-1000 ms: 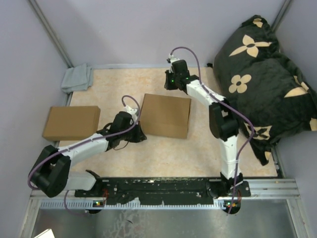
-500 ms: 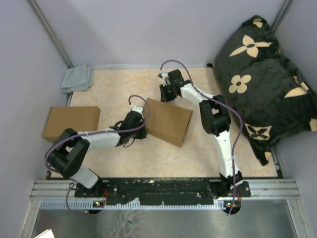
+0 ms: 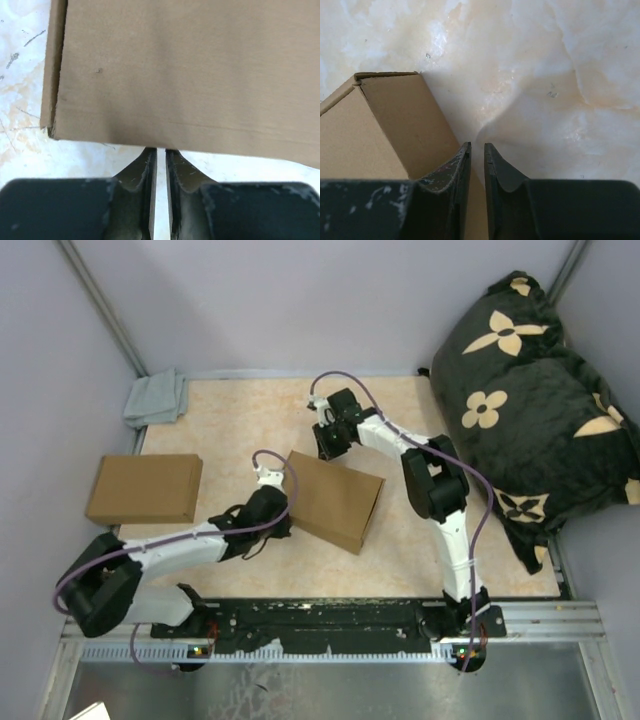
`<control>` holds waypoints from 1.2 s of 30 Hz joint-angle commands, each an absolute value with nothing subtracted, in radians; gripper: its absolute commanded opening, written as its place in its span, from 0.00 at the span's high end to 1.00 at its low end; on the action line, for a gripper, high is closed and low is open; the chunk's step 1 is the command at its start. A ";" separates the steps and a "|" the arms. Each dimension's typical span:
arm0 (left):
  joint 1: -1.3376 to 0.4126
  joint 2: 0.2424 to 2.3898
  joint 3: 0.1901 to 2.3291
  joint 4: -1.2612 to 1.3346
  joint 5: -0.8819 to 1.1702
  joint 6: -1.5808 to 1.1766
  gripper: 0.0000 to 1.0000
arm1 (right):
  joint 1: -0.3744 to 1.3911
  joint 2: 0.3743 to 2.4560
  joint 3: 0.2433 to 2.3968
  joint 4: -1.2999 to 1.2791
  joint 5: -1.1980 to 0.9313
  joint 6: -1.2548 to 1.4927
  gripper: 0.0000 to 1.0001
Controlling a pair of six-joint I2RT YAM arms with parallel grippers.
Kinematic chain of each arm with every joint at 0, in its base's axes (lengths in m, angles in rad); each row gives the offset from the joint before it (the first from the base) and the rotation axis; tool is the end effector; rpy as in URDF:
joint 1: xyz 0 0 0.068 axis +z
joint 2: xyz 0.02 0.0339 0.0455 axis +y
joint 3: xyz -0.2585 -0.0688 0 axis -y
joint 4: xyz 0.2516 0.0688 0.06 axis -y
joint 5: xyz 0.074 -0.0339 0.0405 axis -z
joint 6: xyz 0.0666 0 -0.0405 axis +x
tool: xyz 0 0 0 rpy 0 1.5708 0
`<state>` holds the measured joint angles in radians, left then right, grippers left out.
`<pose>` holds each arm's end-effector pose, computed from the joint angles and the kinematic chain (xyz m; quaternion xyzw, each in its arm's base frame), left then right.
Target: Fold the paper box
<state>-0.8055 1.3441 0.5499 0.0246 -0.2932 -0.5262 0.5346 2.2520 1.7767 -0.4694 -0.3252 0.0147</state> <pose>0.2078 -0.1886 0.1321 0.0704 0.9100 -0.1325 0.3865 0.4317 0.2803 0.1414 -0.2895 0.8945 0.2307 0.2507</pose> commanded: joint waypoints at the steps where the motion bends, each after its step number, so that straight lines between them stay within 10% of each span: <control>1: -0.813 1.188 0.561 0.069 -0.215 -0.600 0.80 | 0.542 2.203 1.839 -0.608 -0.387 0.095 0.81; 24: -1.110 1.481 0.723 0.126 0.060 -0.523 0.82 | 0.403 1.866 1.332 -0.467 -0.252 0.184 0.79; 36: -1.135 1.790 0.994 0.244 -0.347 -0.502 0.83 | 0.515 1.881 1.295 -0.441 -0.293 0.156 0.79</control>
<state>-1.1732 1.7355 0.8719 0.1841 -0.0814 -0.5518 0.4736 1.9152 1.3037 -0.3431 -0.2123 0.1761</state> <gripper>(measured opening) 0.171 0.207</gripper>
